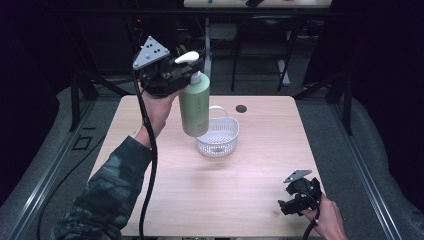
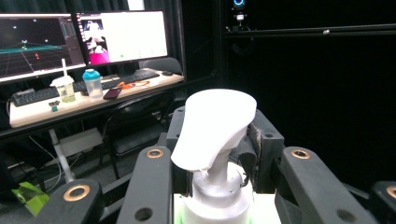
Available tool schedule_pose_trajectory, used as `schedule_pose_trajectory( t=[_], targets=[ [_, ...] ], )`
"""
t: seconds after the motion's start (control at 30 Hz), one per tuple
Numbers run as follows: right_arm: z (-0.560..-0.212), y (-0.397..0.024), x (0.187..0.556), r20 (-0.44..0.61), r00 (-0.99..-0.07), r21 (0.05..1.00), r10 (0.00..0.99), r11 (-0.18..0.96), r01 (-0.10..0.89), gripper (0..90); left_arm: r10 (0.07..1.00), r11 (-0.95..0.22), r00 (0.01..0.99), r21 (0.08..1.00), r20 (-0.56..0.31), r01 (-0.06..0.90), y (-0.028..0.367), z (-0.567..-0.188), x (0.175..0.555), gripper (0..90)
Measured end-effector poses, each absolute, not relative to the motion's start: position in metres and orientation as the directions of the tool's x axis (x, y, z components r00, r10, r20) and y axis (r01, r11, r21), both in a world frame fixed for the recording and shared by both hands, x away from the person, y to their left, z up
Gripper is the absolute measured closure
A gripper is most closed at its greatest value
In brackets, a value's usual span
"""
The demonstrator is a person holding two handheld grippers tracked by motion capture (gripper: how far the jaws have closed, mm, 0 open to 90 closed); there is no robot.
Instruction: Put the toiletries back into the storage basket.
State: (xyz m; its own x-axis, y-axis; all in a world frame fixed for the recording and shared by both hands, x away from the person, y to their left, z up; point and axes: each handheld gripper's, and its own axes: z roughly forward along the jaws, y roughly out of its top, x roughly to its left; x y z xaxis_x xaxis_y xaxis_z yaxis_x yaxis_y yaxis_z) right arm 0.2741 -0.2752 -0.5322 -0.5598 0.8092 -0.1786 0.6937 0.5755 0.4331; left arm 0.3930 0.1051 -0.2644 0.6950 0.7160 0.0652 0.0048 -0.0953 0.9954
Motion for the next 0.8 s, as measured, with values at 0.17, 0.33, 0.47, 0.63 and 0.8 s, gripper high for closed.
schedule_pose_trajectory(
  t=[0.17, 0.33, 0.47, 0.63, 0.8],
  targets=[
    [-0.532, -0.275, 0.274, -0.178, -0.557, 0.433, 0.811, 0.573, 0.696, 6.9, 0.714, -0.099, 0.697, 0.995, 0.065, 0.008, 0.100, -0.264, 0.397, 67.2],
    [-0.532, -0.276, 0.274, -0.178, -0.557, 0.434, 0.811, 0.573, 0.695, 6.9, 0.711, -0.100, 0.700, 0.995, 0.065, 0.009, 0.096, -0.263, 0.401, 67.2],
    [-0.532, -0.275, 0.274, -0.178, -0.559, 0.433, 0.810, 0.574, 0.694, 6.9, 0.708, -0.103, 0.703, 0.995, 0.067, 0.008, 0.092, -0.262, 0.403, 67.2],
    [-0.532, -0.275, 0.274, -0.179, -0.558, 0.434, 0.810, 0.574, 0.694, 6.9, 0.706, -0.100, 0.705, 0.995, 0.065, 0.008, 0.088, -0.260, 0.406, 67.2],
    [-0.532, -0.275, 0.274, -0.180, -0.560, 0.434, 0.809, 0.576, 0.693, 6.9, 0.705, -0.104, 0.706, 0.995, 0.070, 0.005, 0.083, -0.260, 0.409, 67.2]
  ],
)
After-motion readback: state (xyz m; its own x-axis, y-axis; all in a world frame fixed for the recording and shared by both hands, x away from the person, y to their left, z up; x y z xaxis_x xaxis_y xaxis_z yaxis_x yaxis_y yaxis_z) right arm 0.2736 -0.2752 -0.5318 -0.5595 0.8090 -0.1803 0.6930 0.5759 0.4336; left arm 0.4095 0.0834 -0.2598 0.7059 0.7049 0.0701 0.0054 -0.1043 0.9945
